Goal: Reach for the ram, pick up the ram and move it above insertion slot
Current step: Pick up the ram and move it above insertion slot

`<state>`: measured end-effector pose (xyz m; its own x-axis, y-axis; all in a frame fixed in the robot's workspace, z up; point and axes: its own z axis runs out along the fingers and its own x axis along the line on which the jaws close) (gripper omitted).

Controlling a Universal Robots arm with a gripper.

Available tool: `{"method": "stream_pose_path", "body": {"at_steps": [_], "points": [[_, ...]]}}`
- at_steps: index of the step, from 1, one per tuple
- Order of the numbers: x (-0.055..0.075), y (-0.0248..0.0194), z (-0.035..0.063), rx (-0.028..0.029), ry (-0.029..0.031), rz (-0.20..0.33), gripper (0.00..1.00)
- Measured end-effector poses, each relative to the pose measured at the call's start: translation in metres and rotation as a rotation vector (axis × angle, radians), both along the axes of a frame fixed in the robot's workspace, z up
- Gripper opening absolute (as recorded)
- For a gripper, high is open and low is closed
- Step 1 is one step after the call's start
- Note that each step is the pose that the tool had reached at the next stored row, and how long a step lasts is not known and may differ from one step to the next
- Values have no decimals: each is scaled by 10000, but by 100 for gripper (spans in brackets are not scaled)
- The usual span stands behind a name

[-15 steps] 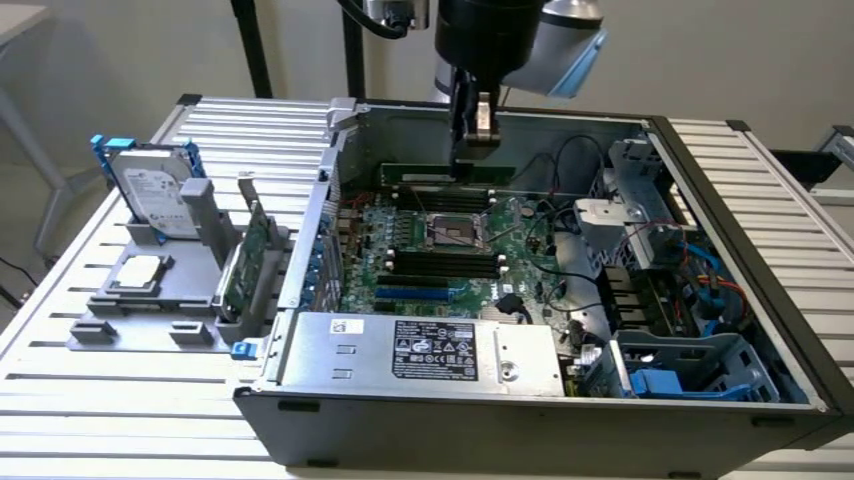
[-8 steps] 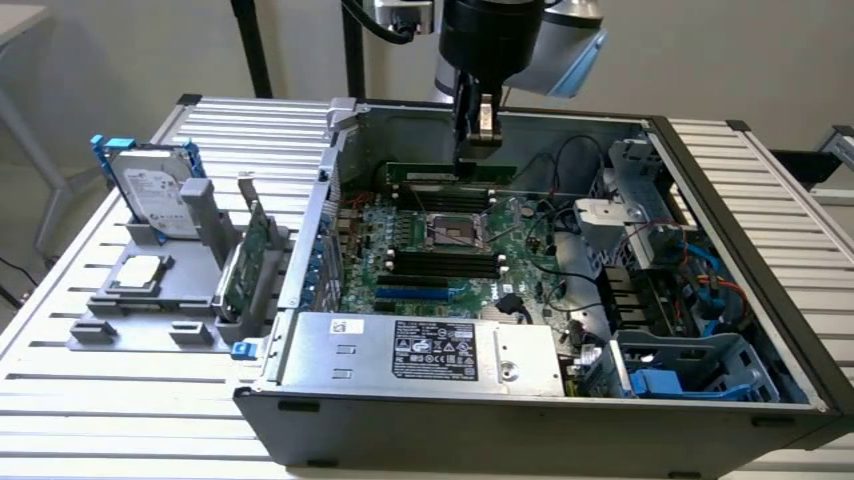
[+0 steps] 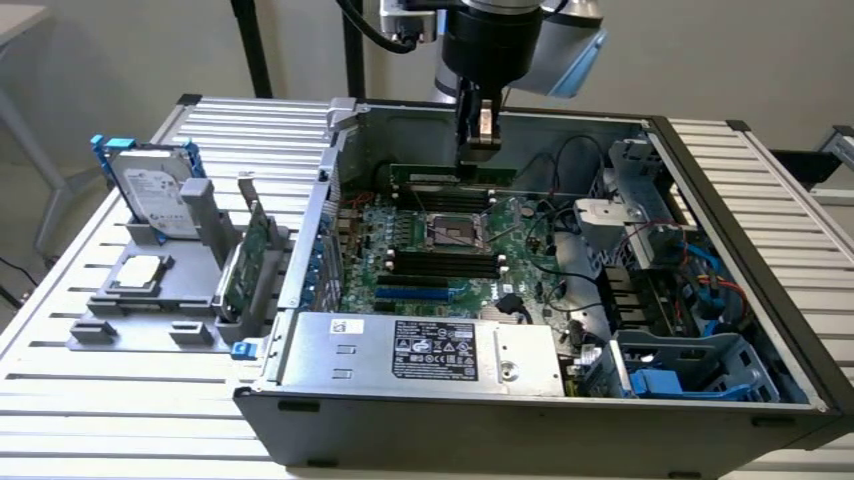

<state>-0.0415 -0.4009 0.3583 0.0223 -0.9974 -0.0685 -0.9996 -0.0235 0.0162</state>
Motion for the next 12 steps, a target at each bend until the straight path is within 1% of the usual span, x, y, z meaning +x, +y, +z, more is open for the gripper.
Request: {"method": "stream_pose_path", "body": {"at_steps": [3,5,12], "points": [[8,35,-5,0,0,-91,13],[12,49,-5,-6,1,-124,13],[12,49,-5,-6,0,-129,13]]}}
